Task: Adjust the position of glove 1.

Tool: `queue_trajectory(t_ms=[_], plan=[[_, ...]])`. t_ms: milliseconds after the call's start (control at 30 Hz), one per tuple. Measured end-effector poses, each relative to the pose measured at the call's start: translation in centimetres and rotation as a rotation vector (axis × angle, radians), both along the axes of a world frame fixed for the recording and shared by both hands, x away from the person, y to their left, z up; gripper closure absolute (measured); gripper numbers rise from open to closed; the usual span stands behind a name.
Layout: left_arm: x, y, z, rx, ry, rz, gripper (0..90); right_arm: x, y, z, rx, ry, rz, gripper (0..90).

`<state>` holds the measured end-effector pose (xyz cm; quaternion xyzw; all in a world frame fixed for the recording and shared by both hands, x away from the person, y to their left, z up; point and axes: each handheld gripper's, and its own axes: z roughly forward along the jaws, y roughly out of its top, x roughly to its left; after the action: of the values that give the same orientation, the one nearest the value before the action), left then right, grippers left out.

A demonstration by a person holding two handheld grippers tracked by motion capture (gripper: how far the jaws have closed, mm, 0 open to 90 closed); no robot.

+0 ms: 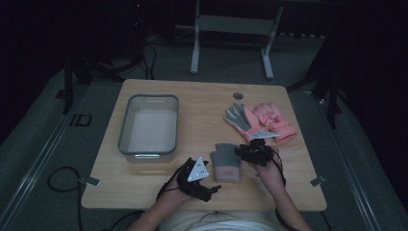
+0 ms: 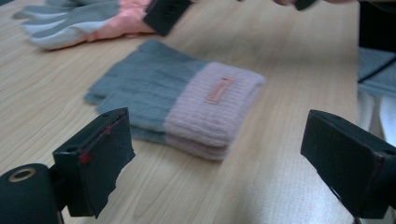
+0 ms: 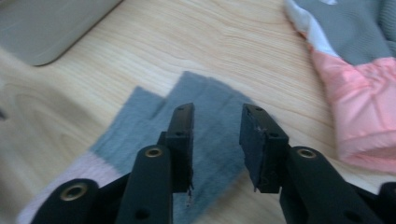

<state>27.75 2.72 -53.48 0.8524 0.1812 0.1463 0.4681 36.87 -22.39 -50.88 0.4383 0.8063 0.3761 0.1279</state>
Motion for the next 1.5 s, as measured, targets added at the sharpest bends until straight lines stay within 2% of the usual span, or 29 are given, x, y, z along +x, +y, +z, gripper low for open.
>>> queue_trajectory(t_ms=[100, 133, 233, 400, 433, 467, 533, 633, 867, 933, 1000, 1167, 1267, 1300, 1333, 1400, 1500], plan=[[0.3, -0.8, -0.2, 0.029, -0.011, -0.043, 13.9, 0.8, -0.2, -0.4, -0.011, 0.003, -0.004, 59.5], [0.5, -1.1, -0.2, 0.050, -0.017, -0.055, 14.3, 1.2, -0.2, -0.5, -0.015, 0.006, -0.004, 58.6], [0.8, -2.3, -0.4, 0.094, -0.039, -0.102, 19.9, 2.5, -0.2, -1.3, -0.014, 0.036, 0.001, 55.4], [1.7, -3.9, -1.2, 0.203, -0.063, -0.162, 27.2, 3.8, 0.4, -2.6, -0.011, 0.074, 0.029, 47.3], [1.7, -3.9, -1.2, 0.203, -0.063, -0.162, 28.9, 3.8, 0.4, -2.6, -0.011, 0.074, 0.029, 47.3], [2.0, -4.3, -1.3, 0.233, -0.075, -0.179, 28.9, 3.9, 0.6, -2.8, -0.017, 0.081, 0.043, 45.2], [2.1, -4.5, -1.3, 0.253, -0.095, -0.185, 33.7, 4.1, 0.9, -3.2, -0.047, 0.084, 0.062, 42.3], [2.0, -4.5, -1.3, 0.282, -0.125, -0.186, 38.2, 4.2, 0.9, -3.5, -0.055, 0.076, 0.066, 38.7], [1.9, -5.0, -1.4, 0.339, -0.183, -0.166, 46.7, 4.6, 0.9, -3.6, -0.067, 0.080, 0.098, 39.0], [1.7, -5.3, -1.6, 0.364, -0.218, -0.151, 50.0, 4.7, 1.0, -3.6, -0.069, 0.079, 0.104, 39.0], [1.5, -5.5, -1.6, 0.385, -0.234, -0.148, 50.6, 4.8, 1.0, -3.6, -0.069, 0.080, 0.101, 38.8], [1.7, -5.4, -1.5, 0.382, -0.219, -0.142, 54.0, 5.0, 1.1, -3.6, -0.077, 0.081, 0.113, 37.6], [1.7, -5.5, -1.5, 0.386, -0.223, -0.139, 54.2, 5.1, 1.1, -3.7, -0.085, 0.080, 0.101, 32.7], [1.7, -5.5, -1.5, 0.387, -0.222, -0.138, 54.2, 5.2, 1.0, -3.8, -0.074, 0.090, 0.095, 31.9], [1.7, -5.5, -1.5, 0.387, -0.221, -0.137, 54.5, 5.3, 0.9, -3.8, -0.061, 0.087, 0.099, 32.1], [1.8, -5.5, -1.4, 0.387, -0.216, -0.134, 57.0, 5.2, 0.9, -3.8, -0.054, 0.087, 0.115, 38.9], [1.9, -5.4, -1.3, 0.373, -0.205, -0.129, 63.5, 5.1, 1.0, -3.7, -0.006, 0.128, 0.138, 61.4]])
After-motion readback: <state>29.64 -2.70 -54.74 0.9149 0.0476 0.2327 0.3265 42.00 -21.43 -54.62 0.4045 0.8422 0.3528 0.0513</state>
